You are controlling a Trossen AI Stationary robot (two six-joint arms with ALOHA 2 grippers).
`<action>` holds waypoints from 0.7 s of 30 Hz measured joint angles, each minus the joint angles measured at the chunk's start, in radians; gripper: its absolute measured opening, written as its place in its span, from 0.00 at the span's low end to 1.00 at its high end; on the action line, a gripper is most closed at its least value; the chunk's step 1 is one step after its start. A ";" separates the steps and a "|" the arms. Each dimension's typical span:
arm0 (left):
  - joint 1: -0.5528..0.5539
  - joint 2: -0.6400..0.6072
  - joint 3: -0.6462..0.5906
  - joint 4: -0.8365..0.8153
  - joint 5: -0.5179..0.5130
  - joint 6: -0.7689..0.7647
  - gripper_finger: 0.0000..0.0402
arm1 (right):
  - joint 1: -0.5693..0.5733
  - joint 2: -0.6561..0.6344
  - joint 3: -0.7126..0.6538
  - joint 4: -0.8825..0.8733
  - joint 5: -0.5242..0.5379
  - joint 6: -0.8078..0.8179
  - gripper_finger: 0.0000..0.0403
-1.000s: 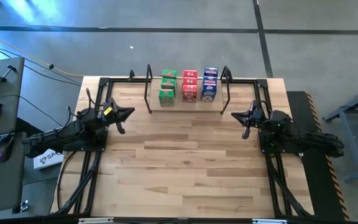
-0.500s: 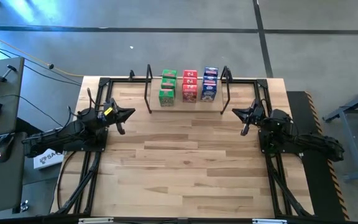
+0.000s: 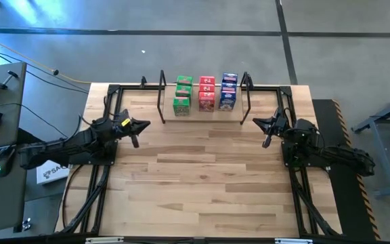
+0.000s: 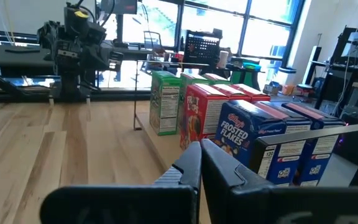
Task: Stack cereal on shelf
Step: Return to Home Position
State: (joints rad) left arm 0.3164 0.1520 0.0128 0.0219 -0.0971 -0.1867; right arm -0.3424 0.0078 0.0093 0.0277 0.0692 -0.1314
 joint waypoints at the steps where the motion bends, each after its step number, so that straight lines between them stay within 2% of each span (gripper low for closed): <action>1: 0.000 0.010 0.000 0.000 0.000 0.014 0.01 | 0.000 0.000 0.000 0.000 0.000 0.000 0.00; 6: 0.000 0.042 0.000 0.000 0.000 0.074 0.01 | 0.000 0.000 0.000 0.000 0.000 0.000 0.00; 21: 0.000 0.046 0.000 0.000 0.000 0.075 0.01 | 0.000 0.000 0.000 0.000 -0.001 0.000 0.00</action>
State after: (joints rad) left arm 0.3164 0.1982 0.0128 0.0219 -0.0967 -0.1116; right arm -0.3424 0.0082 0.0090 0.0277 0.0681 -0.1314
